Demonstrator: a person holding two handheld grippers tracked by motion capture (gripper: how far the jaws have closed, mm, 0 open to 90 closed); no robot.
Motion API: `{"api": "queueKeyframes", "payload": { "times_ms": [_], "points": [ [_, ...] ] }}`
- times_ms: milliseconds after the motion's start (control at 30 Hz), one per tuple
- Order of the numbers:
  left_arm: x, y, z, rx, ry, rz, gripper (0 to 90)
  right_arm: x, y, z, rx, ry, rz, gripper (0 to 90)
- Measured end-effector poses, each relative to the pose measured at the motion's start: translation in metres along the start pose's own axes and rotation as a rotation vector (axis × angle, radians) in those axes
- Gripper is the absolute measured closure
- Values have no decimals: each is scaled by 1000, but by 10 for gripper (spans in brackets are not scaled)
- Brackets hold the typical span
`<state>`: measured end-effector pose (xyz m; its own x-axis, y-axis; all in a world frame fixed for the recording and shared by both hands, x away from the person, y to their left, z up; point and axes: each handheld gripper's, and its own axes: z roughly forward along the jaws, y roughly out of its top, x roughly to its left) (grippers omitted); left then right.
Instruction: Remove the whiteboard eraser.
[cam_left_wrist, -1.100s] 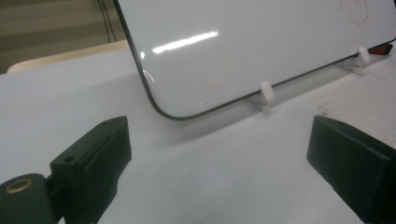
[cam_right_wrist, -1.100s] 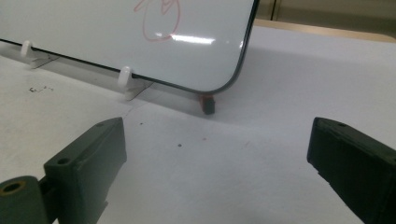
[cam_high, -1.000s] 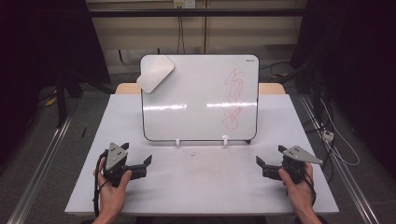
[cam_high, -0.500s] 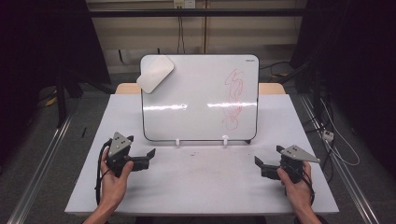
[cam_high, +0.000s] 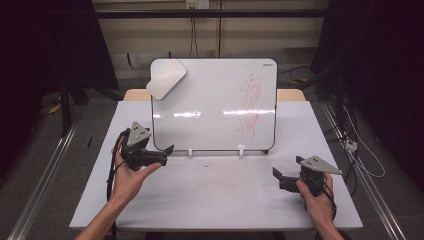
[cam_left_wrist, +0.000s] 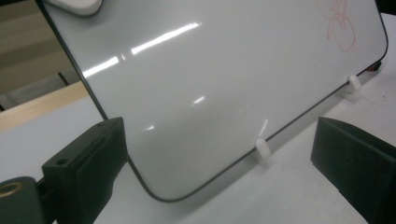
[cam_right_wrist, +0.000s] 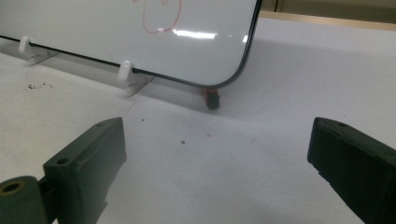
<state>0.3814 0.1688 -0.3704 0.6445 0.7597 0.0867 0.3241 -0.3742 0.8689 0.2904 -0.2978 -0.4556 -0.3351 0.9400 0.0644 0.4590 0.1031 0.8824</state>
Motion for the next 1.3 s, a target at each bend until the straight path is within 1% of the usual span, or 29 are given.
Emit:
{"api": "queueKeyframes", "payload": {
  "times_ms": [67,100,133,167,233,267,300,333,367,400,467,533,600,667,700,733,767,800,833,900,1000,1033,1067,1100,1133,1167,1233,1267,1300],
  "points": [
    [3,6,1,-18,7,4,36,1,0,2,2,5,-2,46],
    [5,11,3,-25,26,15,35,1,0,2,3,7,-5,46],
    [5,11,3,-25,26,15,36,1,0,2,3,7,-5,46],
    [7,15,4,-22,32,26,38,2,0,2,5,11,-3,46],
    [13,25,8,-23,36,28,41,1,0,3,5,11,-3,46],
    [13,25,8,-23,36,28,44,1,0,2,4,11,-2,46],
    [15,31,12,-24,44,50,62,1,0,2,4,10,-1,46],
    [16,35,14,-13,45,58,63,1,-1,2,5,8,0,47],
    [16,35,14,-13,45,58,52,1,-1,2,4,8,-1,47],
    [17,40,17,-19,64,47,50,1,-1,2,3,10,-2,46],
    [19,46,18,-37,59,63,44,1,-1,2,5,11,-4,45],
    [22,52,20,-49,62,65,41,1,-1,2,6,11,-4,45],
    [24,58,24,-32,82,84,48,0,-1,3,9,11,-2,45],
    [26,61,26,-32,78,86,65,0,-1,3,11,14,-2,46],
    [32,66,29,-34,76,63,73,0,-1,4,12,15,-2,46],
    [34,68,30,-45,97,68,70,1,0,4,11,18,-6,46],
    [34,68,30,-45,97,68,71,1,0,4,10,22,-7,46],
    [38,72,33,-74,154,101,75,1,0,4,8,23,-11,45],
    [41,74,34,-82,154,105,88,2,0,5,9,23,-12,45],
    [44,80,35,-77,179,115,99,2,1,5,8,25,-12,46],
    [47,89,38,-82,208,154,105,3,2,6,11,26,-12,46],
    [47,92,39,-82,213,166,105,3,2,6,12,29,-13,46],
    [47,92,39,-82,213,166,106,3,2,6,11,31,-13,46],
    [46,94,40,-73,220,182,107,3,2,6,10,31,-14,46],
    [45,99,44,-56,231,219,107,3,2,6,8,32,-16,45],
    [46,100,45,-48,222,243,99,3,2,6,10,32,-18,45],
    [46,102,47,-48,223,249,34,3,2,6,11,33,-18,45],
    [47,105,50,-35,241,269,48,3,2,6,11,33,-17,45],
    [47,105,50,-35,241,269,61,3,2,6,11,33,-16,45]
  ]
}}
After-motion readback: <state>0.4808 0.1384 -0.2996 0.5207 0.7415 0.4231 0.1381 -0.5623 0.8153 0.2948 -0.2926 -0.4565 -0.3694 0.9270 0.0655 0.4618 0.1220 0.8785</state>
